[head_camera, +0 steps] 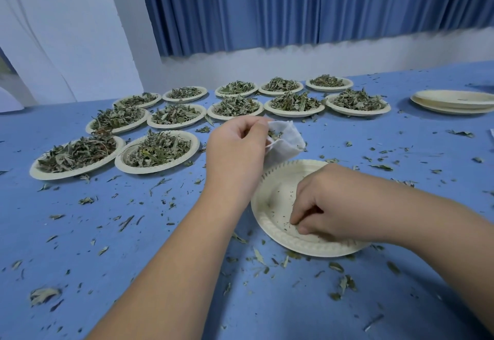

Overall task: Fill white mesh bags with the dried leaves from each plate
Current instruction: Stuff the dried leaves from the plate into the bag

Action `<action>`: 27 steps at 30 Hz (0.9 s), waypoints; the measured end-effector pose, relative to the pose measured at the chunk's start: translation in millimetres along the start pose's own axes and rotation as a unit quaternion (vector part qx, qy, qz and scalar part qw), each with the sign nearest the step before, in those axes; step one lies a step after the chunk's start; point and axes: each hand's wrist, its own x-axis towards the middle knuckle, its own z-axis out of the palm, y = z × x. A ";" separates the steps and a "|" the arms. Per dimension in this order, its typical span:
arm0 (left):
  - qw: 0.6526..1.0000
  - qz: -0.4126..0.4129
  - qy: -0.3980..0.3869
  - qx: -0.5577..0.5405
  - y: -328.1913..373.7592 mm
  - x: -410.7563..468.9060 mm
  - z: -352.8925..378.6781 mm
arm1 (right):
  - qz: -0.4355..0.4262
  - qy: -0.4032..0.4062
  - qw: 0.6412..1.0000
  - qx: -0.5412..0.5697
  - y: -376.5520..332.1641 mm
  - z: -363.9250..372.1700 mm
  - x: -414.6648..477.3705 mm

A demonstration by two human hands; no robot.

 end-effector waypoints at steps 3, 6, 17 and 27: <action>1.000 0.003 -0.002 0.006 0.5 -1.0 1.1 | -0.032 0.013 0.998 -0.054 -2.6 0.8 1.5; 1.000 0.011 -0.003 0.014 0.7 -1.1 1.2 | -0.060 0.033 0.991 -0.112 -5.3 3.8 2.7; 1.000 -0.004 -0.002 0.006 2.7 -2.2 0.9 | -0.073 0.134 0.968 0.200 -4.5 -24.5 -10.8; 0.998 -0.047 -0.011 -0.039 2.8 -2.2 1.9 | -0.026 0.291 0.950 0.110 -5.1 -51.9 22.8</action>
